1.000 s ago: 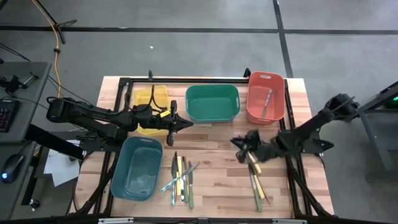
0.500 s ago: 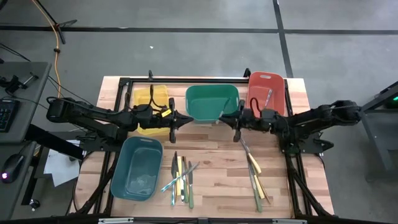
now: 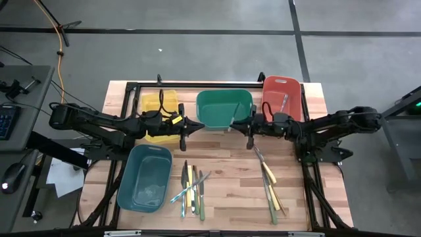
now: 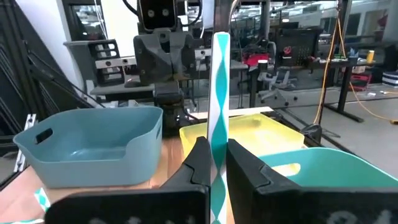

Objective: Sort silverware by color (type)
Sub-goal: Put the blue patterned knife into the orange bin

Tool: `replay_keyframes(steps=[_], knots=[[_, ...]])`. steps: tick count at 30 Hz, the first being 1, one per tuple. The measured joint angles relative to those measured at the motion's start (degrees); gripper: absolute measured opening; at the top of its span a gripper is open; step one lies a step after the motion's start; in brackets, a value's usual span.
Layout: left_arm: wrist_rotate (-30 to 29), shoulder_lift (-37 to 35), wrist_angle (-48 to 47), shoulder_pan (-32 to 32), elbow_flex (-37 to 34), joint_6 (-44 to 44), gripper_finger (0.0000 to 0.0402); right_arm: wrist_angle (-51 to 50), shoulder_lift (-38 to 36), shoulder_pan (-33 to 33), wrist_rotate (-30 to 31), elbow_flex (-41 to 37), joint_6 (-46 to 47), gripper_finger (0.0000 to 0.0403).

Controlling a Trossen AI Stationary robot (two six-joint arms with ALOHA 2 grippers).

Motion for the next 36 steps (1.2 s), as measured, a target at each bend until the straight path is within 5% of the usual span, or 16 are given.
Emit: replay_keyframes(steps=[3,15,17,26,36], knots=[[0.0,0.0,-0.02,0.0,0.0,0.03,0.0003,-2.34,-0.38,0.04,5.3,0.0,-0.04,0.0009],[0.02,0.0,-4.22,0.0,0.0,-0.02,0.0003,-31.56,-11.98,-1.5,56.79,0.02,2.1,0.0009],[0.0,0.0,-4.44,0.0,0.0,-0.12,0.0003,-37.59,-12.73,-2.82,61.02,0.02,6.36,0.0009],[-0.04,0.0,-4.5,0.0,0.0,-1.61,0.0003,-60.63,-12.96,-17.78,44.9,0.02,26.14,0.0009],[-0.07,0.0,-7.0,-0.09,0.0,-3.02,0.0003,-67.41,-12.94,-26.46,30.78,0.02,29.2,0.0013]])
